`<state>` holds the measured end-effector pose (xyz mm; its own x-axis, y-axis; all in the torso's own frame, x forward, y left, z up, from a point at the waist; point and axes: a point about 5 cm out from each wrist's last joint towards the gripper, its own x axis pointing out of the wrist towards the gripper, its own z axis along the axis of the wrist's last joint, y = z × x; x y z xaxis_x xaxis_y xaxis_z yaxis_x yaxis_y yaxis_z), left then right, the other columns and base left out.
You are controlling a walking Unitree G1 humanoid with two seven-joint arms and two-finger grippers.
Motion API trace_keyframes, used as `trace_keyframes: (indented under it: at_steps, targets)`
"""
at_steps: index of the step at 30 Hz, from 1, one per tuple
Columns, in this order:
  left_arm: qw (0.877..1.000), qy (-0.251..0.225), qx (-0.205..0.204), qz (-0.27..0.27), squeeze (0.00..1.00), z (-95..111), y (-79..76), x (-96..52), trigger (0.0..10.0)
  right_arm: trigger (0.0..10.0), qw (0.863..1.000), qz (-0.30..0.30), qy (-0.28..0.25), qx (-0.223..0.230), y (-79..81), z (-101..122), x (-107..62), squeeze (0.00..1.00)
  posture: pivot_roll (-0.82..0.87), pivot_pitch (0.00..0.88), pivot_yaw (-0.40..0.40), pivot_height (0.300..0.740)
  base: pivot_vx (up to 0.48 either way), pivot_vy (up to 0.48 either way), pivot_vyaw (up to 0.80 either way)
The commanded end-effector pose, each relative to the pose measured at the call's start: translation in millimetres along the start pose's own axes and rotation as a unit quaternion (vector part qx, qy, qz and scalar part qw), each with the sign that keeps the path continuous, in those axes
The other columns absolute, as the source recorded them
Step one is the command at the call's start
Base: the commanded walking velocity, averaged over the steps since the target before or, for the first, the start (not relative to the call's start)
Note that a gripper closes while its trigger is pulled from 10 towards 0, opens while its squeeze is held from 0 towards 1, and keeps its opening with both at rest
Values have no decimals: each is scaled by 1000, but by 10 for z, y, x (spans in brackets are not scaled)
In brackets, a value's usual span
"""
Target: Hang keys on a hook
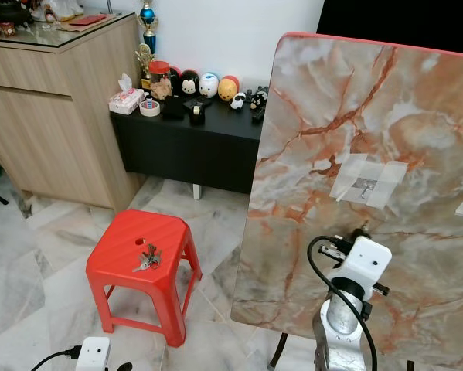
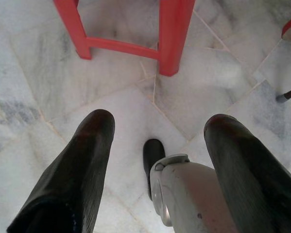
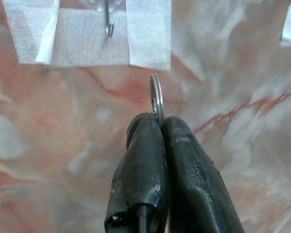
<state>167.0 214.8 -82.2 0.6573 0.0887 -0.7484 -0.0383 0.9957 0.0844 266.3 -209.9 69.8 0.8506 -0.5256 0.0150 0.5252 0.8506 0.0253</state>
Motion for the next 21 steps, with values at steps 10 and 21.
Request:
trace_keyframes:
  at_steps: [10,21]
  targets:
    - [1000,8,10,-6,0,-34,-28,-6,10000,10000,996,1,-68,-55,27,241,108,0,19,2,-96,729,0,0,0]
    - [1000,11,9,-5,0,-46,-23,-9,10000,10000,989,-40,-101,-102,-64,343,126,0,17,2,-96,729,0,0,0]
